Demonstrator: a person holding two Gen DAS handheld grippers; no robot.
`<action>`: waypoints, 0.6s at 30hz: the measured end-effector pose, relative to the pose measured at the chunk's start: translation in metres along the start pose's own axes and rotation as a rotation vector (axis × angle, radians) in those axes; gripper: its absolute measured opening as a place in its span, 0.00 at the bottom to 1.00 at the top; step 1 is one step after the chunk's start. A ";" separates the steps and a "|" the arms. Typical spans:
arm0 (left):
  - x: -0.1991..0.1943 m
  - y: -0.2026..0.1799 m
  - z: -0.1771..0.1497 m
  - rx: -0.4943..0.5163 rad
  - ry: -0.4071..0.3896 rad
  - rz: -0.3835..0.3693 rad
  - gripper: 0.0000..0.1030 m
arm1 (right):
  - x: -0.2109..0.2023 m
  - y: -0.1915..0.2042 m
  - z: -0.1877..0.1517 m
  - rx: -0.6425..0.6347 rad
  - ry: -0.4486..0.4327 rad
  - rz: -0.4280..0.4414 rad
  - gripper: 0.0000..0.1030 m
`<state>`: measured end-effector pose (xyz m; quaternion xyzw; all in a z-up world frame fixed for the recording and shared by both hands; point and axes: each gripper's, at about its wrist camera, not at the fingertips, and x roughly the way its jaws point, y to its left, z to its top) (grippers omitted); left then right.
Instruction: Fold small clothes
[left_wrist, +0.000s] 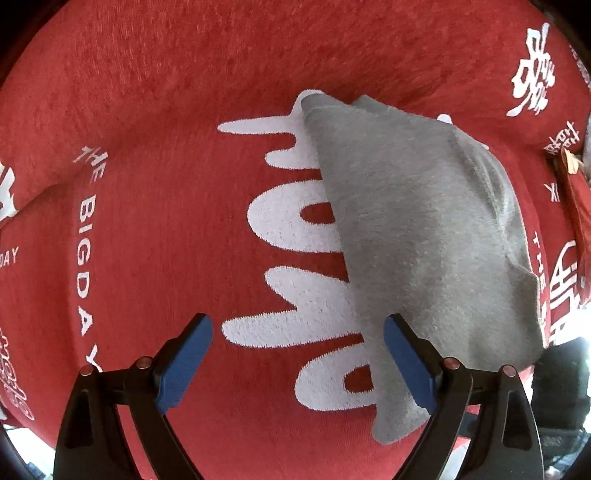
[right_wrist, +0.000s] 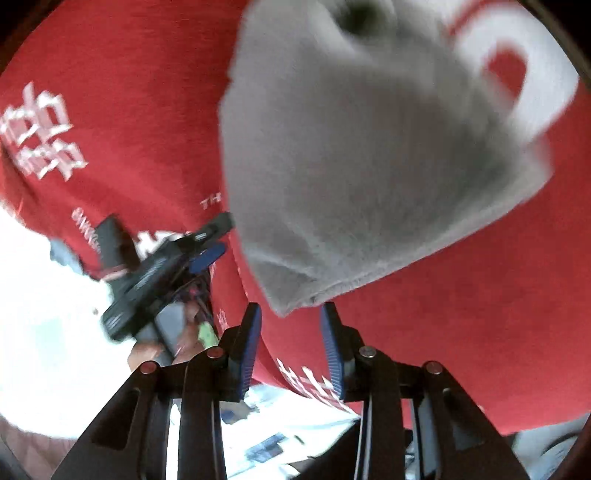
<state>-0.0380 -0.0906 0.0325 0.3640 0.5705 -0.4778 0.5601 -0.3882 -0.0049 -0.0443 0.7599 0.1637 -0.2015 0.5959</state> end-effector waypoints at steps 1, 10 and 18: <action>-0.002 0.000 -0.001 0.006 -0.002 -0.001 0.92 | 0.005 -0.002 0.001 0.013 -0.018 0.012 0.35; -0.012 0.009 -0.004 -0.001 -0.011 -0.018 0.92 | -0.004 -0.003 0.005 0.016 -0.041 0.058 0.13; -0.008 -0.001 -0.005 0.013 -0.005 -0.046 0.92 | 0.014 -0.004 -0.006 0.078 -0.051 0.037 0.51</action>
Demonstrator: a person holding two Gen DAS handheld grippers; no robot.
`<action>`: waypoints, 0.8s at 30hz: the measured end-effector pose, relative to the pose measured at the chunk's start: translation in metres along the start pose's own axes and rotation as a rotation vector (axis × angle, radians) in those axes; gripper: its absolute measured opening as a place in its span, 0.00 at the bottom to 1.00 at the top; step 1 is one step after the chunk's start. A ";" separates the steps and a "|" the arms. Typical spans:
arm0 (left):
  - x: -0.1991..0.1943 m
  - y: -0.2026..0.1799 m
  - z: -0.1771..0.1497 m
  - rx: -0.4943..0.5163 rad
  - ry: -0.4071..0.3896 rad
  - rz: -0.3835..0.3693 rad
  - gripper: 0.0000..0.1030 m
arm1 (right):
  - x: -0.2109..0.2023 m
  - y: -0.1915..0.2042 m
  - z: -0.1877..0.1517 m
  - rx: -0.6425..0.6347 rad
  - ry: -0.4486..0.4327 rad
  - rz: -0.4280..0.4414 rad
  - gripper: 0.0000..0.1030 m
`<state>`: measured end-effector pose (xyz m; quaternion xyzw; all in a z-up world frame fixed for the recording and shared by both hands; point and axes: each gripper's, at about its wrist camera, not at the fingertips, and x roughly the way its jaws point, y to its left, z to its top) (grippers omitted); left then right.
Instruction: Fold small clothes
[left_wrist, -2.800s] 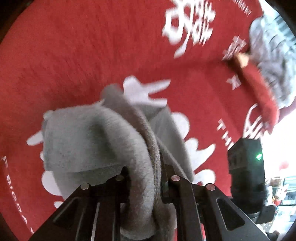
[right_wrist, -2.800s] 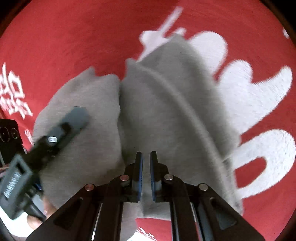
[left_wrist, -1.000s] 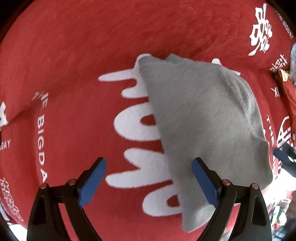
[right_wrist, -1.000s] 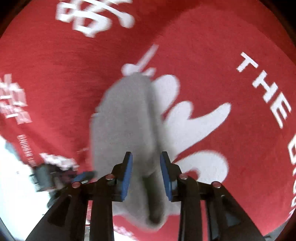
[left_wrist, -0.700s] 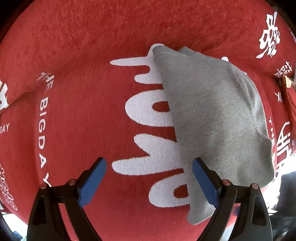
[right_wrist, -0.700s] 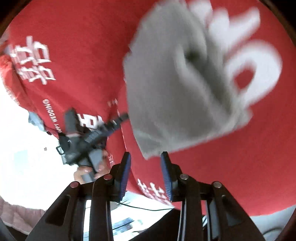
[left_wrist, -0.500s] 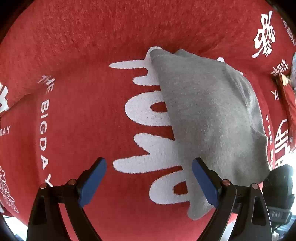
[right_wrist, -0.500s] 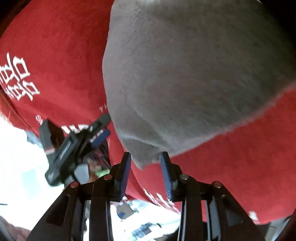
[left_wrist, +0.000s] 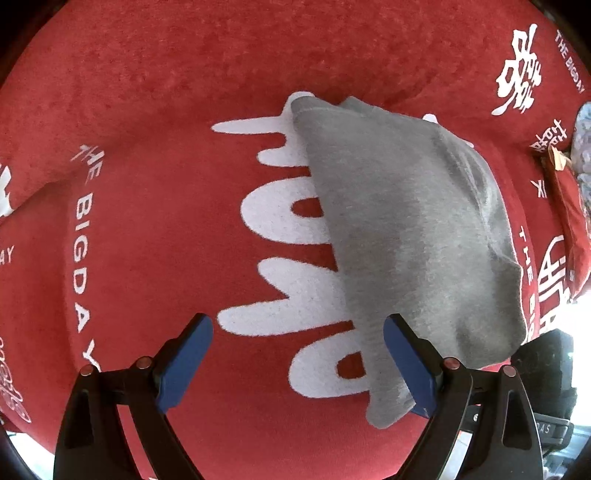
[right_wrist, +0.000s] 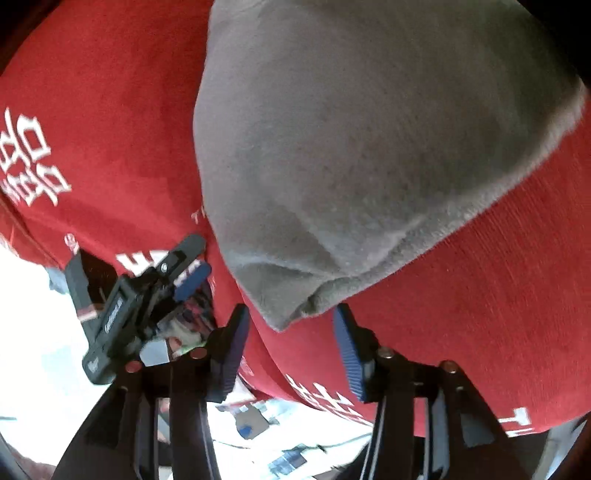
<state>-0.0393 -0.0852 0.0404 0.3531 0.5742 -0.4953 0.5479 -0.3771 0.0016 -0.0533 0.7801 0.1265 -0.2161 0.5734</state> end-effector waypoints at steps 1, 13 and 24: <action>0.000 -0.002 0.001 0.003 -0.005 -0.001 0.92 | 0.001 0.000 0.000 0.005 -0.017 0.015 0.47; 0.021 -0.021 -0.014 0.142 0.005 0.100 0.92 | -0.005 0.010 -0.020 -0.179 0.042 -0.299 0.05; -0.001 -0.031 0.000 0.089 -0.058 0.084 0.92 | -0.076 0.103 0.021 -0.571 -0.145 -0.507 0.10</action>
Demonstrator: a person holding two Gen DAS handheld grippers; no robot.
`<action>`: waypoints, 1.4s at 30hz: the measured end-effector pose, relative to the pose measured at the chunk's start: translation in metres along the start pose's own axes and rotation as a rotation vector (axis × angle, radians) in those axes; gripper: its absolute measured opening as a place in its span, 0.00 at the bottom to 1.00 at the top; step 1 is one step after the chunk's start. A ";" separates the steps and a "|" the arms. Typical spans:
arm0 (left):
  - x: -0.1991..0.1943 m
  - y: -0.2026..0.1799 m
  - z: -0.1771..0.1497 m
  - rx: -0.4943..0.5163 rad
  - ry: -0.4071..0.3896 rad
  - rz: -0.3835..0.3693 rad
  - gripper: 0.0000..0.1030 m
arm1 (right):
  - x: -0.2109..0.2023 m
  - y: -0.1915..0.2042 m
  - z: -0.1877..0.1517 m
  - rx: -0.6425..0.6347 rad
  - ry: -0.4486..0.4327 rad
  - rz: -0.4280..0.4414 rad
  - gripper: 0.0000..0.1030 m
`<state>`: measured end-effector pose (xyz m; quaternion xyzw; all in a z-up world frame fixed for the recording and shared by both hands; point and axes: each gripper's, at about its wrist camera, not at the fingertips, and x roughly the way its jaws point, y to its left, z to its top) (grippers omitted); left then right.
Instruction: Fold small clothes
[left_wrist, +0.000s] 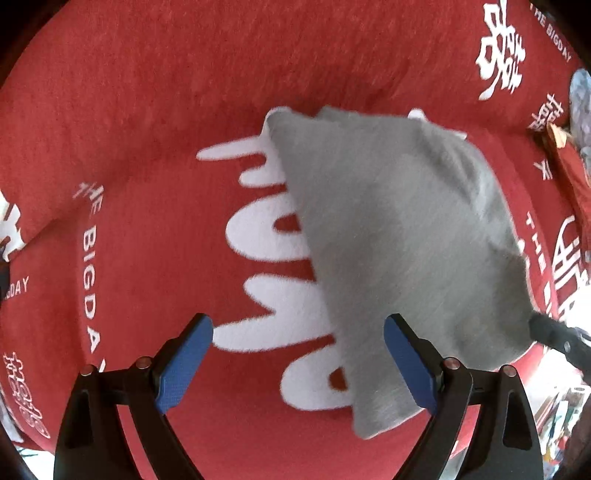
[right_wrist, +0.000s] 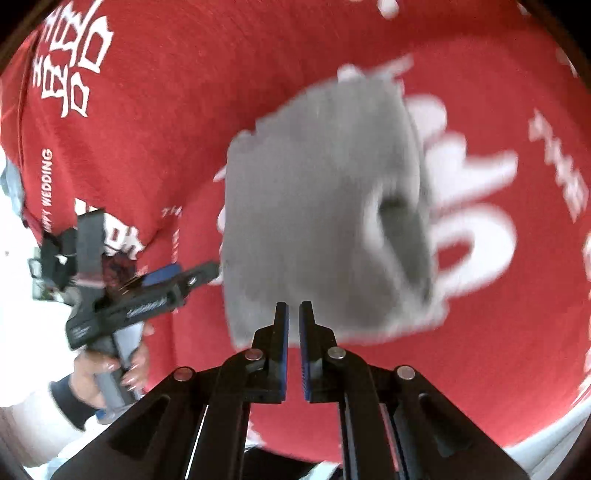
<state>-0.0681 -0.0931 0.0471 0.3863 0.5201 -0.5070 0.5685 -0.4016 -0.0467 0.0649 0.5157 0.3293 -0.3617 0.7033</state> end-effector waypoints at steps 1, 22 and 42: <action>-0.001 -0.004 0.002 0.003 -0.006 -0.005 0.92 | -0.002 0.001 0.008 -0.027 -0.010 -0.056 0.19; 0.029 -0.022 -0.024 0.004 0.107 0.039 0.92 | 0.005 -0.095 -0.008 0.263 0.081 -0.074 0.08; 0.018 -0.041 -0.018 -0.052 0.099 0.105 0.92 | 0.018 -0.054 0.053 0.018 0.094 -0.130 0.12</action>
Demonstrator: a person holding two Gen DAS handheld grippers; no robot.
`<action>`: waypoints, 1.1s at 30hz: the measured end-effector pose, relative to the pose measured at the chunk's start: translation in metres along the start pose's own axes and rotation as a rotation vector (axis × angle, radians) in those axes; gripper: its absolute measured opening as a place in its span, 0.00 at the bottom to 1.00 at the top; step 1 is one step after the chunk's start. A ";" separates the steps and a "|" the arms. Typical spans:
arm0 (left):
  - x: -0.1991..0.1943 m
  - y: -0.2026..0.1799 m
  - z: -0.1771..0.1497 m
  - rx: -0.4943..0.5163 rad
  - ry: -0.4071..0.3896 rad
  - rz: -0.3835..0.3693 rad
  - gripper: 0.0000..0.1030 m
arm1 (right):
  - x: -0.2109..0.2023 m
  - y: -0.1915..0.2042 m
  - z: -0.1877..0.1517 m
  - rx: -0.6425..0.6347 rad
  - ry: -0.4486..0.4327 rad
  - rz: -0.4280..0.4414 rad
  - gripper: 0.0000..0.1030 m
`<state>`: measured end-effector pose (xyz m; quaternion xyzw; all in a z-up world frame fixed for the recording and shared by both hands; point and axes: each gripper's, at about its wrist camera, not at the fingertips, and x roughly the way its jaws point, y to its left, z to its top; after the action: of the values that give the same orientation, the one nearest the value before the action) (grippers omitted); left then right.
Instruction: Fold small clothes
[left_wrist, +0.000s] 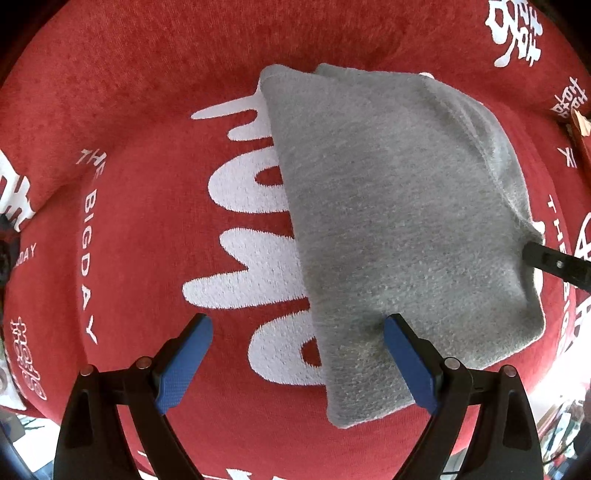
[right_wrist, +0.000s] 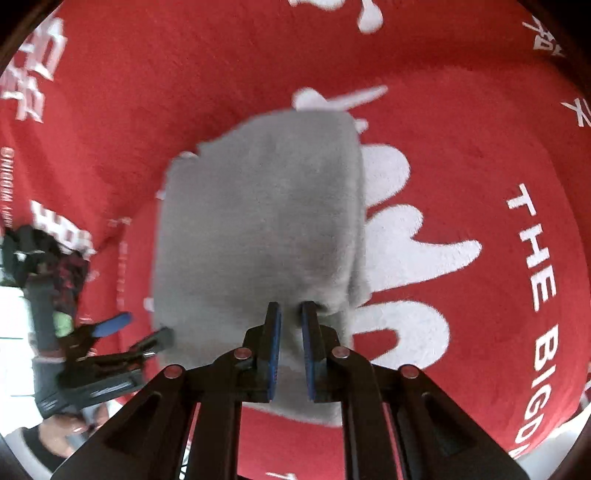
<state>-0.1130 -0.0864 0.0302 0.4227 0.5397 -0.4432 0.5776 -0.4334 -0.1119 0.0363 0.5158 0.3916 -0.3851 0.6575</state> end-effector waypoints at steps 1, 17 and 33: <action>0.000 0.002 -0.001 -0.003 -0.001 0.002 0.92 | 0.003 -0.008 0.001 0.038 0.008 0.022 0.09; 0.003 0.019 -0.008 0.016 0.004 -0.047 0.92 | -0.023 -0.025 -0.027 0.220 -0.059 -0.052 0.33; -0.004 0.048 -0.002 0.018 -0.030 -0.130 1.00 | -0.042 0.000 -0.078 0.240 -0.100 -0.037 0.46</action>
<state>-0.0673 -0.0727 0.0345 0.3851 0.5532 -0.4911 0.5518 -0.4590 -0.0314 0.0623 0.5636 0.3190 -0.4665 0.6025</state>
